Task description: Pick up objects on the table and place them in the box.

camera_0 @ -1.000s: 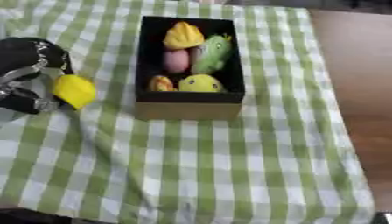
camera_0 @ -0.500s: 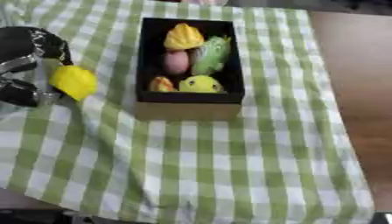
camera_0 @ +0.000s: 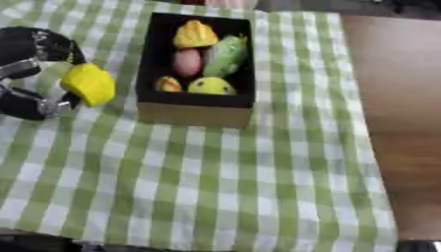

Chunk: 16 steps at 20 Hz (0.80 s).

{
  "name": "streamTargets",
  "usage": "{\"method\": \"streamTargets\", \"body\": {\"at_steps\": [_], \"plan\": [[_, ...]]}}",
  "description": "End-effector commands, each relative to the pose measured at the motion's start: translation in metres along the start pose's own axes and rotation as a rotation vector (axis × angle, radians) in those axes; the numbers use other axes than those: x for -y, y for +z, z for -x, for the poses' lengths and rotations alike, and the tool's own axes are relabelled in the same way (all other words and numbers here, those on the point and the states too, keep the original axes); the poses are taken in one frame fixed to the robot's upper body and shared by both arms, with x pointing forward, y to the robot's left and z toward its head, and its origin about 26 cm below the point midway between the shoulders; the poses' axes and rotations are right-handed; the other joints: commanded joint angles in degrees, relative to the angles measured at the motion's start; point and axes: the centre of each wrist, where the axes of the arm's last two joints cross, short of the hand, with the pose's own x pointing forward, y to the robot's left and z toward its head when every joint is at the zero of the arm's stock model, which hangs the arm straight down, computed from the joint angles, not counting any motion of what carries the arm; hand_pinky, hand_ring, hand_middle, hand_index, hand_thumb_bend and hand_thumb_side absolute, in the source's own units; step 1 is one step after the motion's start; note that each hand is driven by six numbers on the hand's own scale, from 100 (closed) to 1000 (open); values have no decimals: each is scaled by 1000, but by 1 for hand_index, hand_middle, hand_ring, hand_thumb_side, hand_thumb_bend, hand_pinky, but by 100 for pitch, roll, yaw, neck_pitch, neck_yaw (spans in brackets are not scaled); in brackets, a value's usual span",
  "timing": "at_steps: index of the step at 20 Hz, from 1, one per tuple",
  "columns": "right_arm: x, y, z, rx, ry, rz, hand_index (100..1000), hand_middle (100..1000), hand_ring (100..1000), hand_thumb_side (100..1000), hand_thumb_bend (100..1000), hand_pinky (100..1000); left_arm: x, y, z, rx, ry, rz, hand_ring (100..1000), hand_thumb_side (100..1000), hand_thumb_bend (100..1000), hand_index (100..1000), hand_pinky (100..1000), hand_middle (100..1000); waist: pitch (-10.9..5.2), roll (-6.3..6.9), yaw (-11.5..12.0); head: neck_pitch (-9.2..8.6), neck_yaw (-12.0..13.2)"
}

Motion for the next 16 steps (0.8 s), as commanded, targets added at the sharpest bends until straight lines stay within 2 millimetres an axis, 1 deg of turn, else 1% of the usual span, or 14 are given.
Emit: {"method": "streamTargets", "body": {"at_steps": [1, 3, 7, 9, 10, 14, 16], "plan": [[6, -3, -5, 3, 30, -11, 992, 604, 1000, 905, 100, 1000, -12, 7, 2, -5, -23, 8, 768, 293, 104, 732, 846, 645, -100, 7, -3, 24, -24], [6, -3, -5, 4, 32, -11, 992, 604, 1000, 905, 100, 1000, -12, 8, 2, -6, -15, 12, 766, 301, 100, 727, 846, 641, -95, 5, -3, 24, -25], [6, -3, -5, 5, 30, -10, 993, 604, 1000, 904, 100, 1000, -14, 7, 1, -8, -3, -12, 742, 243, 100, 690, 833, 606, -99, 3, -11, 24, -25], [6, -3, -5, 6, 28, -10, 993, 605, 1000, 904, 100, 1000, -17, 6, 0, -13, 2, -47, 694, 189, 100, 645, 808, 557, -107, -1, -21, 24, -25], [6, -3, -5, 7, 27, -9, 993, 605, 1000, 904, 100, 1000, -18, 4, 0, -16, 5, -67, 668, 178, 100, 623, 795, 534, -111, -4, -25, 24, -22], [6, -3, -5, 8, 23, -8, 993, 605, 1000, 904, 100, 1000, -20, -5, -2, -20, 17, -130, 649, 147, 100, 591, 788, 514, -122, -13, -48, 24, -2], [6, -3, -5, 8, 21, -6, 993, 605, 1000, 903, 100, 1000, -22, -10, -3, -18, 14, -155, 649, 134, 100, 592, 788, 514, -127, -12, -58, 24, 7]]}}
